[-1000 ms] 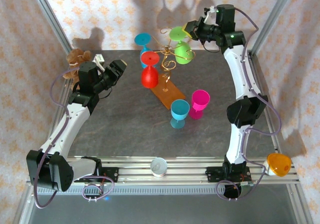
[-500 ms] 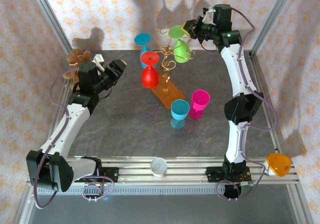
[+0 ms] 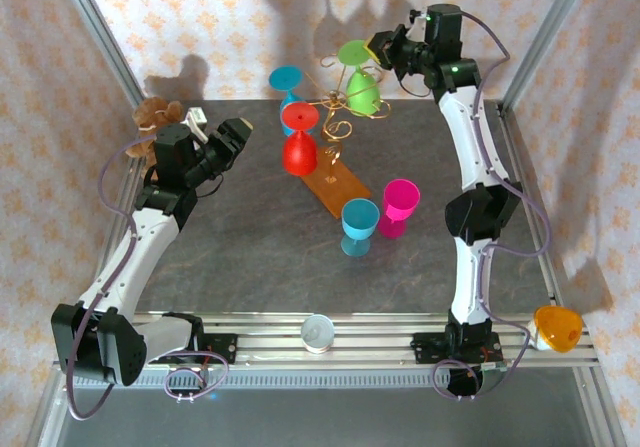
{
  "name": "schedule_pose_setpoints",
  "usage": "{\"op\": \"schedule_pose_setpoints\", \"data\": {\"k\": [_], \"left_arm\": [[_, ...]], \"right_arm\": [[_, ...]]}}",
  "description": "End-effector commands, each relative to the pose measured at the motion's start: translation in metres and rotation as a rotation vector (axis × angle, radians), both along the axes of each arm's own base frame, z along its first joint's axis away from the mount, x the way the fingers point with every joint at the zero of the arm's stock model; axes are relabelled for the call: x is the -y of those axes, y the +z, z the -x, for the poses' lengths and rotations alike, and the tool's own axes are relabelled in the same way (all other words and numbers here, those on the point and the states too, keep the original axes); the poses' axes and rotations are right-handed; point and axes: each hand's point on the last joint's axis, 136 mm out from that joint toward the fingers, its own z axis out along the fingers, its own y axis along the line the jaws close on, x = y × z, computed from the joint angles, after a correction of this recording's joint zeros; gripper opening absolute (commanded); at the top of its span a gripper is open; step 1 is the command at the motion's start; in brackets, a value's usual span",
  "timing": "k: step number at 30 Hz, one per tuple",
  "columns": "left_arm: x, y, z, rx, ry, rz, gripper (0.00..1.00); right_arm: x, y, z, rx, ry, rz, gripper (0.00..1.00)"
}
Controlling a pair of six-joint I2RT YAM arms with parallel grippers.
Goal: Take the wine glass off the wine glass rack
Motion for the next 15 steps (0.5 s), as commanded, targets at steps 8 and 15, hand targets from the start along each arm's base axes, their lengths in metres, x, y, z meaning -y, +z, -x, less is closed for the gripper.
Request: {"op": "schedule_pose_setpoints", "data": {"k": [8, 15], "left_arm": [[-0.005, 0.012, 0.0, 0.044, 0.014, 0.0, 0.62], [-0.006, 0.013, 0.001, 0.044, 0.016, -0.003, 0.62]], "right_arm": [[0.027, 0.02, -0.021, 0.037, -0.129, -0.057, 0.0], [0.056, 0.02, -0.028, 0.04, -0.217, -0.035, 0.0]]}}
